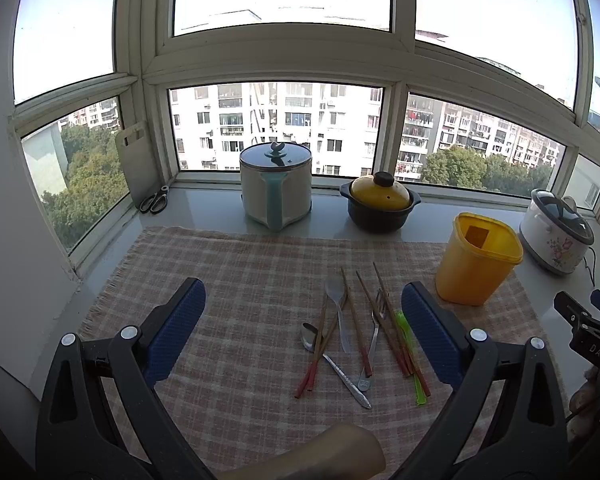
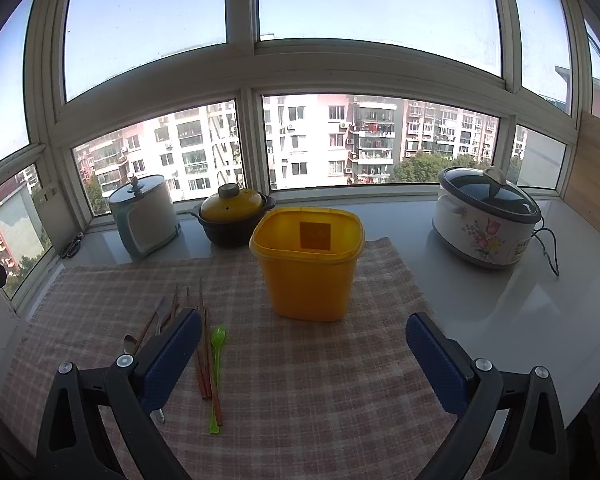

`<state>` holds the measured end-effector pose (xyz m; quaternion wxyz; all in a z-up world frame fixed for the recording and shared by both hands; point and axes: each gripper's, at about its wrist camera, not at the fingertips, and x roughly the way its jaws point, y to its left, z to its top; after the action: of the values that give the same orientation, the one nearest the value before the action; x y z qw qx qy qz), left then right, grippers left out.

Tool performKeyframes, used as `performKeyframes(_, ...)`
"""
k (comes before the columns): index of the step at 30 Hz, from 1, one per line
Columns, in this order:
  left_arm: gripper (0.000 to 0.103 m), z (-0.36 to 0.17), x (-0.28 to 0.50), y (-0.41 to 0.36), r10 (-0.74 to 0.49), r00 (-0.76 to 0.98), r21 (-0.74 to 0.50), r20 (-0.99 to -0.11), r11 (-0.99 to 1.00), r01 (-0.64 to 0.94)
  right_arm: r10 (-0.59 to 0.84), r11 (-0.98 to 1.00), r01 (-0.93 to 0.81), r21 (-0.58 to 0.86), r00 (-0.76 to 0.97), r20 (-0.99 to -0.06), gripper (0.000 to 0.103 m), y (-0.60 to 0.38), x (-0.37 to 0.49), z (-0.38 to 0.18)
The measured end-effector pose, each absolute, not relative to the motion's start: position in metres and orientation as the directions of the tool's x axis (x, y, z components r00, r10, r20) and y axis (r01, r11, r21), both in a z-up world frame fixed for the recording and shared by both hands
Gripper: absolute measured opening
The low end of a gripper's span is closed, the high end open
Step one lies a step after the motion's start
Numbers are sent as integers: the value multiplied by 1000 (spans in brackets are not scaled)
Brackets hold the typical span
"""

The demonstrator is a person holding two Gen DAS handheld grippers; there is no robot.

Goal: Organize utensils

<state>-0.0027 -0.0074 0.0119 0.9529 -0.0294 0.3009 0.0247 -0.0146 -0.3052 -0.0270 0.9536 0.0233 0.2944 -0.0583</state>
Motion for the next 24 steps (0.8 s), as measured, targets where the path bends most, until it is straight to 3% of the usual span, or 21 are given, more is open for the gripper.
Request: performKeyframes(24,100,16,-1,-7,24,822,-50,-569,997,-64,-98,991,134,19,810,-579,103,-303,-14,-29)
